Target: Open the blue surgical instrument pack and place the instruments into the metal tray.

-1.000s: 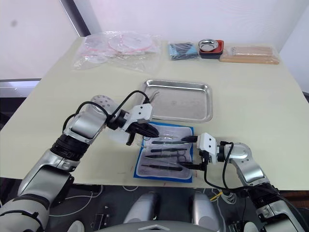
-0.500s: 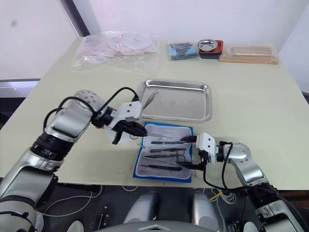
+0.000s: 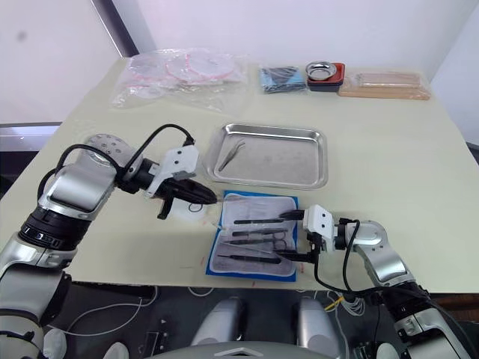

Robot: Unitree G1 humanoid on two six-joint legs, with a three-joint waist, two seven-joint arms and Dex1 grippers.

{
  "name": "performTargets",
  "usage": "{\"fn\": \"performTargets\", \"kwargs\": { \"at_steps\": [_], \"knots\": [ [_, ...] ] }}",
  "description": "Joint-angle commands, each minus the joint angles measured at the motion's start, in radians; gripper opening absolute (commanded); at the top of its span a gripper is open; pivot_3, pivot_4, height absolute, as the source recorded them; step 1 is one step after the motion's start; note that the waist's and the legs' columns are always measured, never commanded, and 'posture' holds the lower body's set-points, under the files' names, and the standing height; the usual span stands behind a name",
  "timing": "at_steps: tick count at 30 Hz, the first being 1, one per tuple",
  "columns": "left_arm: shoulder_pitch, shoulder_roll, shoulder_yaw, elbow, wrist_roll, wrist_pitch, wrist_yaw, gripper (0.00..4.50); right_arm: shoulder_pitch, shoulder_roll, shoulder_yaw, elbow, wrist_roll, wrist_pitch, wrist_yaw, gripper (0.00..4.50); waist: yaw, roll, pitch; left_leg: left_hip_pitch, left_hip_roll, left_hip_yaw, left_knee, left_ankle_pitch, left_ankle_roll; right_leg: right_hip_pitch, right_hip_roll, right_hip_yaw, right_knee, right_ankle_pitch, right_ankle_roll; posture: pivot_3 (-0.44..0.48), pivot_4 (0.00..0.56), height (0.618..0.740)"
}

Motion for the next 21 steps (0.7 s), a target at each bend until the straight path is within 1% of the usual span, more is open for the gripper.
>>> {"fn": "performTargets", "kwargs": {
  "at_steps": [1, 8, 11, 12, 17, 21],
  "knots": [
    [-0.014, -0.075, 0.074, -0.025, -0.030, 0.070, 0.141, 0.08, 0.050, -0.007, 0.061, 0.111, -0.078, 0.036, 0.008, 4.50, 0.002, -0.002, -0.001, 0.000, 0.000, 0.000, 0.000, 0.000, 0.000, 0.000, 0.000, 0.000, 0.000, 0.000, 0.000, 0.000, 0.150, 0.740],
    [-0.002, -0.217, 0.133, -0.057, -0.052, 0.194, 0.372, 0.08, 0.047, -0.009, 0.060, 0.119, -0.078, 0.032, 0.014, 4.50, 0.001, -0.003, -0.002, 0.000, 0.000, 0.001, 0.001, 0.000, 0.000, 0.000, 0.001, 0.001, 0.001, 0.001, -0.001, 0.000, 0.150, 0.740],
    [-0.005, -0.325, 0.171, -0.054, -0.049, 0.242, 0.529, 0.08, 0.048, -0.012, 0.058, 0.120, -0.077, 0.032, 0.018, 4.50, 0.002, -0.003, -0.002, 0.000, 0.000, 0.001, 0.001, 0.000, 0.000, 0.000, 0.001, 0.002, 0.001, 0.002, -0.003, 0.000, 0.150, 0.740],
    [-0.005, -0.348, 0.174, -0.054, -0.044, 0.247, 0.564, 0.08, 0.049, -0.013, 0.058, 0.120, -0.077, 0.031, 0.019, 4.50, 0.002, -0.004, -0.003, 0.001, 0.000, 0.001, 0.002, 0.000, 0.000, 0.001, 0.000, 0.002, 0.001, 0.002, -0.003, 0.000, 0.150, 0.740],
    [-0.042, -0.448, 0.194, 0.017, -0.021, 0.242, 0.729, 0.08, 0.049, -0.015, 0.059, 0.123, -0.078, 0.027, 0.022, 4.50, 0.003, -0.003, -0.003, 0.000, 0.000, 0.001, 0.002, 0.000, 0.000, 0.000, 0.000, 0.003, 0.001, 0.003, -0.004, 0.000, 0.150, 0.740],
    [-0.075, -0.510, 0.180, 0.089, 0.011, 0.183, 0.826, 0.08, 0.050, -0.014, 0.060, 0.123, -0.078, 0.027, 0.023, 4.50, 0.003, -0.003, -0.003, 0.000, 0.000, 0.002, 0.003, 0.000, 0.000, 0.000, 0.000, 0.003, 0.001, 0.003, -0.004, 0.000, 0.150, 0.740]
  ]
}}
